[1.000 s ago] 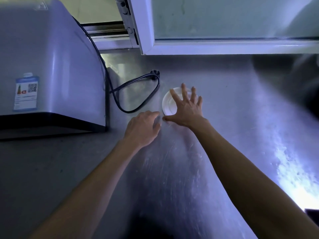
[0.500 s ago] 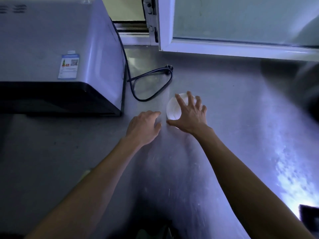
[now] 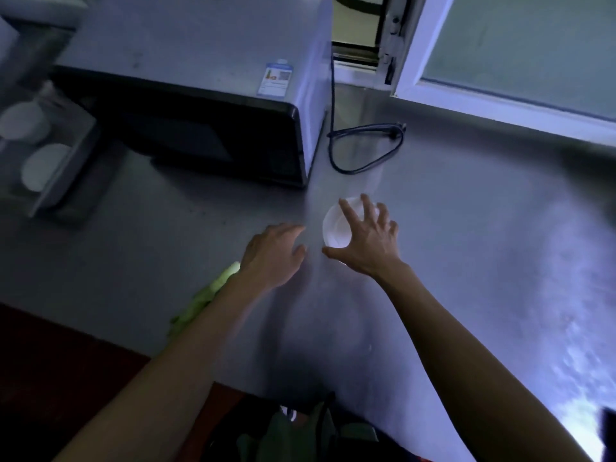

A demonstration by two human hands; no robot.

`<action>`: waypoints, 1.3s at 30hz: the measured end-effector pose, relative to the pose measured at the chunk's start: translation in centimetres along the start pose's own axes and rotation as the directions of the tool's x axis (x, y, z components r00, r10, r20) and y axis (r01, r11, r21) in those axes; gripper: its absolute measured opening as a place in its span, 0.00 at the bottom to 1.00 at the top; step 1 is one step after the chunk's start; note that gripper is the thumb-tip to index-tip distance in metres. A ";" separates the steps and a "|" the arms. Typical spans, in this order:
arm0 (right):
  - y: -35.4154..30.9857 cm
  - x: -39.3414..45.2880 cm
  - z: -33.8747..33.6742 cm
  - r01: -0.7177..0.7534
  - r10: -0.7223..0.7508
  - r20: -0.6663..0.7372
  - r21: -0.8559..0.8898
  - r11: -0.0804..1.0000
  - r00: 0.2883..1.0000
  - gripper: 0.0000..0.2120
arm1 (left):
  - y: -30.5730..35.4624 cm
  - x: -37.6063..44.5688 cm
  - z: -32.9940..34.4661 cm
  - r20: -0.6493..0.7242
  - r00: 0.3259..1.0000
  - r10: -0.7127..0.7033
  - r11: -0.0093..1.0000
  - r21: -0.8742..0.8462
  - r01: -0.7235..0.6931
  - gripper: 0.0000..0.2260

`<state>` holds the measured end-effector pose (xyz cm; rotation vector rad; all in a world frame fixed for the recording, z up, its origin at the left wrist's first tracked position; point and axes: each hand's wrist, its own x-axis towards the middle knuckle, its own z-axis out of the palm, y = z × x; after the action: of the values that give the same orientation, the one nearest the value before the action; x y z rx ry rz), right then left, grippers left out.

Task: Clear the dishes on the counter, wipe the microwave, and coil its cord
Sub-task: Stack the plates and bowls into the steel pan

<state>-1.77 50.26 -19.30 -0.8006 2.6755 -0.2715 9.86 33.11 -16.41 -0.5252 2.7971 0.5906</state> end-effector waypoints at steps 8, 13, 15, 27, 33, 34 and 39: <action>-9.5 -4.4 3.7 0.088 -0.087 0.025 -0.061 0.994 0.996 0.52 | -8.2 -8.1 0.4 -0.036 0.994 -0.102 0.994 -0.053 0.100 0.22; -14.5 -8.1 6.6 0.115 -0.112 0.036 -0.084 0.990 0.993 0.52 | -13.1 -13.5 1.5 -0.067 0.988 -0.140 0.988 -0.068 0.135 0.19; -16.2 -9.3 7.6 0.113 -0.109 0.043 -0.090 0.990 0.993 0.52 | -14.9 -15.0 1.9 -0.071 0.985 -0.155 0.987 -0.045 0.152 0.19; -17.5 -11.5 10.6 0.100 -0.090 0.115 -0.090 0.991 0.989 0.52 | -18.7 -14.5 4.8 -0.163 0.957 -0.241 0.970 -0.078 0.231 0.21; -16.8 -10.7 10.9 0.112 -0.102 0.137 -0.070 0.991 0.985 0.52 | -17.6 -12.5 5.5 -0.185 0.942 -0.282 0.958 -0.101 0.267 0.17; -16.7 -10.5 11.0 0.118 -0.108 0.139 -0.067 0.991 0.984 0.52 | -17.4 -12.3 5.6 -0.183 0.938 -0.295 0.954 -0.107 0.279 0.17; -16.6 -9.5 10.9 0.162 -0.149 0.171 -0.065 0.985 0.974 0.52 | -16.9 -11.7 6.2 -0.198 0.922 -0.332 0.943 -0.083 0.322 0.16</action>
<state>17.91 41.00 -22.42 -1.0135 2.4855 -0.1306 28.06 24.75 -24.26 -1.0986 2.7943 0.5581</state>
